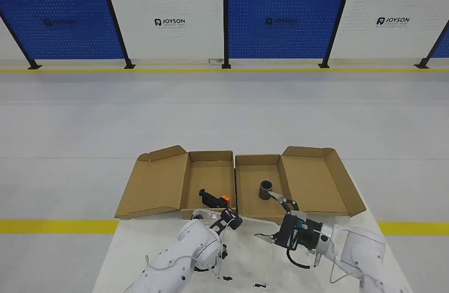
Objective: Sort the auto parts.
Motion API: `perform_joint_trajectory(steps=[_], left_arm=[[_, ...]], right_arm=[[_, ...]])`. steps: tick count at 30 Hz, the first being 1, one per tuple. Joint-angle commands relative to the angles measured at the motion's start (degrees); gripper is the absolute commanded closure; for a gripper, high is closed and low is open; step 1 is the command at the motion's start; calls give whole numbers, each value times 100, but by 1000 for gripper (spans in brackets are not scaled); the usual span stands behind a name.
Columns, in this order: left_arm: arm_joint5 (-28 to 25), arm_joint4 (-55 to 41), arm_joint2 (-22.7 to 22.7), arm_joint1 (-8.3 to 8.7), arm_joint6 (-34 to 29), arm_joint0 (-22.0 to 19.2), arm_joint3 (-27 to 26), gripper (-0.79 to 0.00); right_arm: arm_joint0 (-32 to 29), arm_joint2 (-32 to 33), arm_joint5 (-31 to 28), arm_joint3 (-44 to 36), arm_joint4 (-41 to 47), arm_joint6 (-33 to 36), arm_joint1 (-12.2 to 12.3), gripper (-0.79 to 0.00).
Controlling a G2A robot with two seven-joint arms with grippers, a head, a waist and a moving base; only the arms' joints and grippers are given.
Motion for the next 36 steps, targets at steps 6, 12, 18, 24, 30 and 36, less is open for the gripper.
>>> perform_joint_trajectory(steps=[6,12,18,24,30,36], left_arm=[[44,134,59,-29,78,-70,141,-299],[3,244,84,-43,296,-84,4,0],[-61,766,-105,115,176,527,-1263,0],[-200,1240,-726,326,-72,1180,-2602,0],[-410,725,-1695,441,-246,1290,-3403,0],[-670,114,-2067,440,-671,514,-2835,0]], right_arm=[[0,0,0,0,0,-1,0,-785],[0,0,0,0,0,-1,0,-785],[0,0,0,0,0,-1,0,-785],[0,0,0,0,0,-1,0,-785],[0,0,0,0,0,-1,0,-785],[0,0,0,0,0,-1,0,-785]])
